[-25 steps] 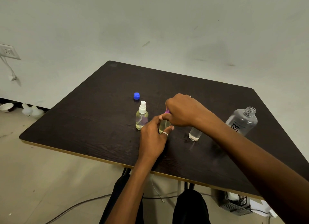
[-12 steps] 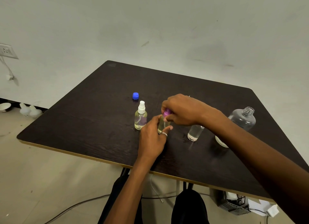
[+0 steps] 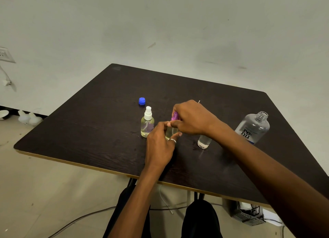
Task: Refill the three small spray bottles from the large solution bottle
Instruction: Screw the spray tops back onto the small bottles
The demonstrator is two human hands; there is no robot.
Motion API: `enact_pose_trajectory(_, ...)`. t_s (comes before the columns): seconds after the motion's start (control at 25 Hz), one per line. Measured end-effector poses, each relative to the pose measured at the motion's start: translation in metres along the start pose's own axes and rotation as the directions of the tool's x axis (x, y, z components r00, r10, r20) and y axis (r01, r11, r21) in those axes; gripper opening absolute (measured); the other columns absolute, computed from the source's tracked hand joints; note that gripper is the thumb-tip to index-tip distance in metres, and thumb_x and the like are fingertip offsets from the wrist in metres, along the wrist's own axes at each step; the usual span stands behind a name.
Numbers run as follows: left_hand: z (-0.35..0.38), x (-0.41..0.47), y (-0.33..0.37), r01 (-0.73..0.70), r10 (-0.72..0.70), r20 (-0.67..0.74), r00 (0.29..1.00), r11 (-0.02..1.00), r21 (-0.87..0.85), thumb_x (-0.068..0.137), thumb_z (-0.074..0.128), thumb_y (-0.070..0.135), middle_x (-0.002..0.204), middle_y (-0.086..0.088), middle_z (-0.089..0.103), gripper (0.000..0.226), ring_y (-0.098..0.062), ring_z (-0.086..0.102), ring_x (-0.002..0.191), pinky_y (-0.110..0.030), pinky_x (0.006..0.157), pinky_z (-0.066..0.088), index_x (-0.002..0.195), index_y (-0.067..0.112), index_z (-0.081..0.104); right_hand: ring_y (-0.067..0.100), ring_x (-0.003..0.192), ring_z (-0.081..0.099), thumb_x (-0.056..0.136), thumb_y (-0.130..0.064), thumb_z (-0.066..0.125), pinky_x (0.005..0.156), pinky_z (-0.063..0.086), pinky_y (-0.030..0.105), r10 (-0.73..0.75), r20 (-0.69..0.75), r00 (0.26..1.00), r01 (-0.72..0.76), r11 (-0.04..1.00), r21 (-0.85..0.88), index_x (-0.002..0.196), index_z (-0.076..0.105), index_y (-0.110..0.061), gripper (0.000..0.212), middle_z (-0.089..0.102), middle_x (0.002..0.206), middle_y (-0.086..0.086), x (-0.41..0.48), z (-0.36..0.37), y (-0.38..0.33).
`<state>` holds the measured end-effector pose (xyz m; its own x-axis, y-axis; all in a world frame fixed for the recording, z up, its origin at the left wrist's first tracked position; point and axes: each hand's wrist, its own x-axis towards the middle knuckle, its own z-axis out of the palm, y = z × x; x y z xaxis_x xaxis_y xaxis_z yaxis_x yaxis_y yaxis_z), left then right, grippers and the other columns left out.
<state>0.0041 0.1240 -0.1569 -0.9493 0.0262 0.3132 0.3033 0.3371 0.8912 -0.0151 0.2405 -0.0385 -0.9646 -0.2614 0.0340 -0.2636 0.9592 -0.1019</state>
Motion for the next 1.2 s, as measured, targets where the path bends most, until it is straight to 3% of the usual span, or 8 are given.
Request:
enact_pose_trajectory(0.2,0.002,0.001,-0.009,-0.018,0.018,-0.003,1.000,1.000,-0.006,0.081,0.079,0.019,0.098,0.004,0.068,0.032,-0.010,0.066,0.091,-0.037,0.077,0.058,0.107,0.019,0.059,0.021,0.071,0.063,0.084,-0.025,0.063,0.070,0.057,0.036,0.118,-0.106,0.987,-0.122,0.992,-0.033,0.083,0.067,-0.009,0.017,0.065,0.073,0.006,-0.003,0.008,-0.013)
enact_pose_trajectory(0.36,0.004,0.000,-0.011,-0.033,0.033,-0.026,0.999,0.999,-0.002,0.081,0.078,0.018,0.097,0.003,0.068,0.029,-0.012,0.066,0.089,-0.040,0.076,0.057,0.103,0.018,0.059,0.022,0.070,0.063,0.084,-0.024,0.063,0.073,0.057,0.038,0.145,-0.134,0.980,-0.150,0.988,-0.024,0.083,0.068,-0.009,0.016,0.065,0.073,0.007,-0.003,0.009,-0.017)
enact_pose_trajectory(0.56,0.003,-0.004,-0.007,-0.083,0.084,-0.053,0.995,0.996,0.020,0.082,0.079,0.020,0.099,0.003,0.068,0.032,-0.011,0.064,0.090,-0.038,0.079,0.058,0.109,0.018,0.063,0.019,0.079,0.064,0.087,-0.038,0.068,0.076,0.056,0.035,0.145,-0.093,0.985,-0.143,0.989,0.025,0.094,0.066,-0.015,0.024,0.066,0.085,0.004,-0.005,0.008,-0.014)
enact_pose_trajectory(0.68,0.004,-0.005,-0.006,-0.087,0.090,-0.052,0.995,0.995,0.057,0.079,0.081,0.029,0.120,0.000,0.063,0.054,-0.016,0.061,0.109,-0.040,0.089,0.056,0.127,0.016,0.058,0.017,0.079,0.061,0.082,-0.057,0.065,0.075,0.056,0.038,0.157,-0.110,0.982,-0.155,0.988,0.025,0.104,0.059,-0.018,0.045,0.064,0.088,0.001,-0.010,0.006,-0.007)
enact_pose_trajectory(0.8,0.003,-0.006,-0.002,-0.086,0.087,-0.007,0.996,0.992,0.090,0.079,0.079,0.047,0.141,0.001,0.052,0.080,-0.015,0.050,0.131,-0.035,0.103,0.049,0.145,0.021,0.042,0.015,0.075,0.061,0.084,-0.069,0.053,0.072,0.057,0.037,0.182,-0.174,0.968,-0.180,0.983,0.031,0.108,0.059,-0.017,0.058,0.065,0.084,-0.001,-0.017,-0.009,-0.001)
enact_pose_trajectory(0.92,0.003,-0.011,0.006,-0.087,0.087,0.009,0.996,0.986,0.141,0.080,0.076,0.051,0.156,-0.005,0.038,0.095,-0.019,0.035,0.144,-0.031,0.112,0.037,0.154,0.014,0.028,0.015,0.074,0.064,0.087,-0.071,0.044,0.072,0.057,0.036,0.195,-0.239,0.951,-0.179,0.980,0.087,0.102,0.064,-0.016,0.061,0.069,0.081,0.001,-0.028,-0.034,0.002)
enact_pose_trajectory(1.08,0.000,-0.024,0.022,-0.148,0.164,-0.121,0.979,0.980,0.131,0.083,0.076,0.046,0.153,-0.006,0.041,0.087,-0.013,0.032,0.144,-0.009,0.110,0.022,0.152,0.012,0.034,0.011,0.070,0.062,0.091,-0.067,0.040,0.063,0.049,0.029,0.199,-0.294,0.935,-0.180,0.980,0.090,0.096,0.068,-0.021,0.055,0.068,0.075,-0.004,-0.042,-0.060,0.009)
enact_pose_trajectory(1.2,0.002,-0.039,0.029,-0.347,0.374,-0.242,0.895,0.926,0.146,0.087,0.077,0.032,0.140,-0.009,0.053,0.066,-0.015,0.046,0.135,-0.015,0.110,0.035,0.139,0.005,0.049,0.010,0.071,0.062,0.093,-0.062,0.041,0.064,0.050,0.029,0.198,-0.351,0.915,-0.179,0.980,0.084,0.095,0.071,-0.022,0.051,0.069,0.075,-0.005,-0.047,-0.071,0.018)
